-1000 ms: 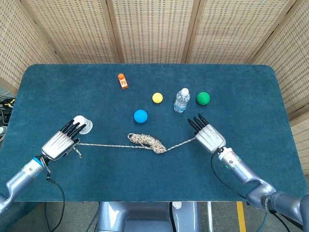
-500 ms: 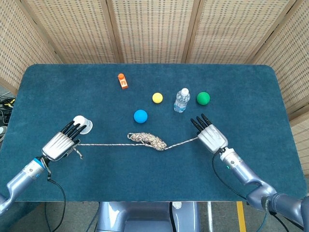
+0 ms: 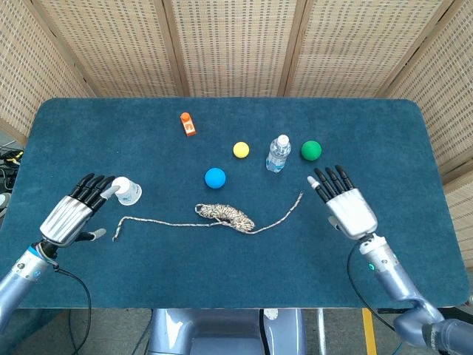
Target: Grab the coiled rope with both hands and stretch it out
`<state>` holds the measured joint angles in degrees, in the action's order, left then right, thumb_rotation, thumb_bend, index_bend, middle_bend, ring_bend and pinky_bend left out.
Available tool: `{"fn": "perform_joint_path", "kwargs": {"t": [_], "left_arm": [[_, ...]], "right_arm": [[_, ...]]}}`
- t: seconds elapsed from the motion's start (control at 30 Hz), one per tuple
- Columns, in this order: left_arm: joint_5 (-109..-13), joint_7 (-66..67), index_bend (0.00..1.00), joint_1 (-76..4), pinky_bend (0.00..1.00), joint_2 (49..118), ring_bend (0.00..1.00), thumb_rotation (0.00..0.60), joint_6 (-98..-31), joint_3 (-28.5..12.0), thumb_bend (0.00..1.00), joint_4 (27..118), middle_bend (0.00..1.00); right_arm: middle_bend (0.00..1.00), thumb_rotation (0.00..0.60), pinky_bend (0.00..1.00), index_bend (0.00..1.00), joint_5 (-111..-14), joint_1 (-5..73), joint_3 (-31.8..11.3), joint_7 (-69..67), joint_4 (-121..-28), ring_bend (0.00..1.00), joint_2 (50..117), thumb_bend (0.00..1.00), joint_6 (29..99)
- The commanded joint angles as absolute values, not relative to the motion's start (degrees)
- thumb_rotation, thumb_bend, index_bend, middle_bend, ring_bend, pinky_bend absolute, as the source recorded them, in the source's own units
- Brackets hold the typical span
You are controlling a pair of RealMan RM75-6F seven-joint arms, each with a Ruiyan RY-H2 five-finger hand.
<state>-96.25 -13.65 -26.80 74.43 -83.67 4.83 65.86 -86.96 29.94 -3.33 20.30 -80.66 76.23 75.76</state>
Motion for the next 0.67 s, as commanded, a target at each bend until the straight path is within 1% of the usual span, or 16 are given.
{"fn": "perform_joint_path", "kwargs": {"t": [0.03, 0.1, 0.17, 0.23, 0.43, 0.53, 0.67], "left_arm": [[-93.4, -13.3, 0.0, -23.4, 0.0, 70.1, 0.0, 0.6, -86.7, 3.5, 0.0, 72.5, 0.0], [-91.8, -12.3, 0.0, -21.3, 0.0, 68.8, 0.0, 0.6, -87.5, 3.7, 0.0, 75.8, 0.0], [-89.5, -10.8, 0.0, -17.6, 0.0, 68.0, 0.0, 0.6, -88.7, 4.8, 0.0, 79.4, 0.0], [-88.6, -9.8, 0.0, -15.5, 0.0, 67.7, 0.0, 0.6, -89.0, 5.5, 0.0, 81.8, 0.0], [-87.9, -4.2, 0.0, -11.7, 0.0, 67.6, 0.0, 0.6, -90.2, 6.5, 0.0, 84.7, 0.0], [-88.1, -1.6, 0.0, -9.9, 0.0, 68.6, 0.0, 0.6, -92.3, 6.1, 0.0, 84.9, 0.0], [-88.1, -0.4, 0.0, -8.6, 0.0, 68.8, 0.0, 0.6, -92.0, 6.3, 0.0, 86.5, 0.0]], "right_arm": [[0.0, 0.6, 0.0, 0.0, -86.8, 25.4, -3.2, 15.5, -84.7, 0.0, 73.2, 0.0, 80.8], [0.0, 0.6, 0.0, 0.0, -86.6, 23.1, -2.6, 13.3, -86.1, 0.0, 72.4, 0.0, 83.2], [0.0, 0.6, 0.0, 0.0, -86.3, 19.4, -1.2, 10.7, -87.4, 0.0, 71.7, 0.0, 86.3], [0.0, 0.6, 0.0, 0.0, -86.7, 17.3, -0.1, 9.9, -87.3, 0.0, 71.4, 0.0, 87.8], [0.0, 0.6, 0.0, 0.0, -88.5, 13.5, 1.2, 10.5, -85.7, 0.0, 71.6, 0.0, 91.4], [0.0, 0.6, 0.0, 0.0, -89.0, 12.2, 1.5, 10.5, -85.7, 0.0, 71.3, 0.0, 92.2], [0.0, 0.6, 0.0, 0.0, -89.1, 11.0, 1.3, 10.6, -86.1, 0.0, 71.0, 0.0, 92.9]]}}
